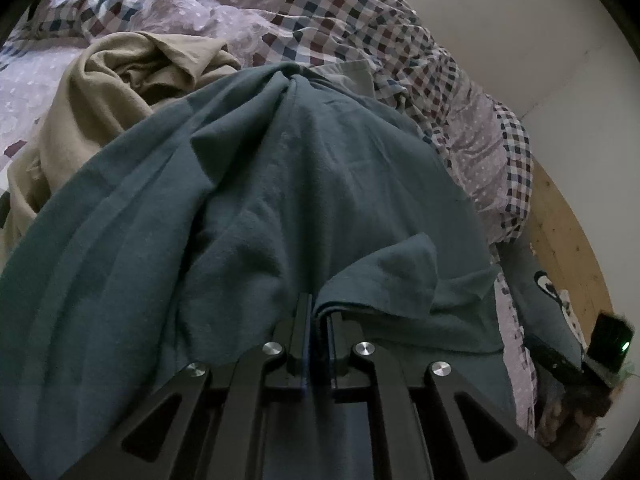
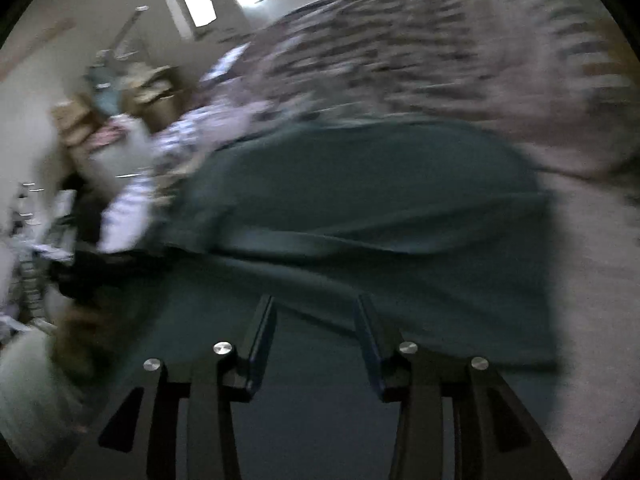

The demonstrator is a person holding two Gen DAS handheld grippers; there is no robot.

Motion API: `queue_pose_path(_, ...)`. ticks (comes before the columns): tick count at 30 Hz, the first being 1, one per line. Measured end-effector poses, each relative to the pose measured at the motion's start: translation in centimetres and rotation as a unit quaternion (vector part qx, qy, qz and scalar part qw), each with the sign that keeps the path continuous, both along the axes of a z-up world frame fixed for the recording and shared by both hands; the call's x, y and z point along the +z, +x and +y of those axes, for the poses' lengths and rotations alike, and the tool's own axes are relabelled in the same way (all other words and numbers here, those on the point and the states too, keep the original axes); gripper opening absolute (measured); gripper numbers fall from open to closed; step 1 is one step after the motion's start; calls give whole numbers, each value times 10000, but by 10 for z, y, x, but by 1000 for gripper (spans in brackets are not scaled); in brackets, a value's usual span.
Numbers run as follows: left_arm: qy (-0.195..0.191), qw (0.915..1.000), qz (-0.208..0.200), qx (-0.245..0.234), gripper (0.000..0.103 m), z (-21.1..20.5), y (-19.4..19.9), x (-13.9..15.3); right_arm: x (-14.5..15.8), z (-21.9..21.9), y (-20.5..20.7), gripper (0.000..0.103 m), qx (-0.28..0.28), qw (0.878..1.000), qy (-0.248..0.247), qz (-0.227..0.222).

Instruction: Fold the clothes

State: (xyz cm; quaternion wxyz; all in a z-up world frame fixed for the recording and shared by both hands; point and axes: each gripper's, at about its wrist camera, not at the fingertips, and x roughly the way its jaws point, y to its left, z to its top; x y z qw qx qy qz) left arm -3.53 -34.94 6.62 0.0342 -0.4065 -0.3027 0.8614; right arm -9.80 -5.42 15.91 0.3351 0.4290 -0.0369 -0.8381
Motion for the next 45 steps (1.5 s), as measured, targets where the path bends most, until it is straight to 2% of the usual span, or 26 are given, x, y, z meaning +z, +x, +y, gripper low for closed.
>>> queue_pose_path(4, 16, 10000, 0, 2, 6, -1, -2, -2, -15, -69, -21, 43, 497, 9968, -367, -517)
queue_pose_path(7, 55, 10000, 3, -12, 6, -2, -1, -4, -30, -102, -41, 42, 491, 9932, -491, -934)
queue_pose_path(11, 166, 9999, 11, -10, 6, -4, -3, -8, -42, -127, -58, 37, 358, 9922, -283, -1158)
queue_pose_path(13, 224, 9997, 22, -9, 6, -6, -2, -9, -49, -135, -61, 25, 236, 9916, -93, -1269)
queue_pose_path(14, 250, 9997, 25, -11, 6, -7, -2, -9, -52, -138, -63, 8, 198, 9909, -58, -1327)
queue_pose_path(15, 277, 9996, 29, -10, 6, -8, -2, -10, -51, -139, -64, 2, 194, 9905, -114, -1356)
queue_pose_path(23, 415, 9991, 55, -27, 6, -11, -1, -12, 1, -168, -84, 1, 102, 9941, -381, -1006)
queue_pose_path(32, 542, 9985, 5, -110, 6, -14, -4, -11, 7, -236, -122, 3, 287, 9957, 235, -848)
queue_pose_path(35, 575, 9982, -9, -138, 6, -15, -5, -11, 18, -230, -127, 8, 199, 9972, 423, -589)
queue_pose_path(37, 584, 9982, -16, -133, 6, -15, -6, -11, 38, -210, -122, 18, 249, 9984, 472, -206)
queue_pose_path(38, 575, 9983, -26, -136, 6, -15, -6, -11, 46, -199, -120, 31, 283, 9982, 518, -58)
queue_pose_path(39, 580, 9982, -36, -134, 6, -15, -6, -11, 55, -182, -117, 40, 308, 9975, 618, 131)
queue_pose_path(41, 597, 9981, -41, -129, 6, -16, -6, -10, 66, -152, -117, 42, 209, 9952, 877, 369)
queue_pose_path(45, 546, 9984, -26, -104, 6, -15, -3, -10, 68, -70, -124, 42, -133, 9853, 1635, 481)
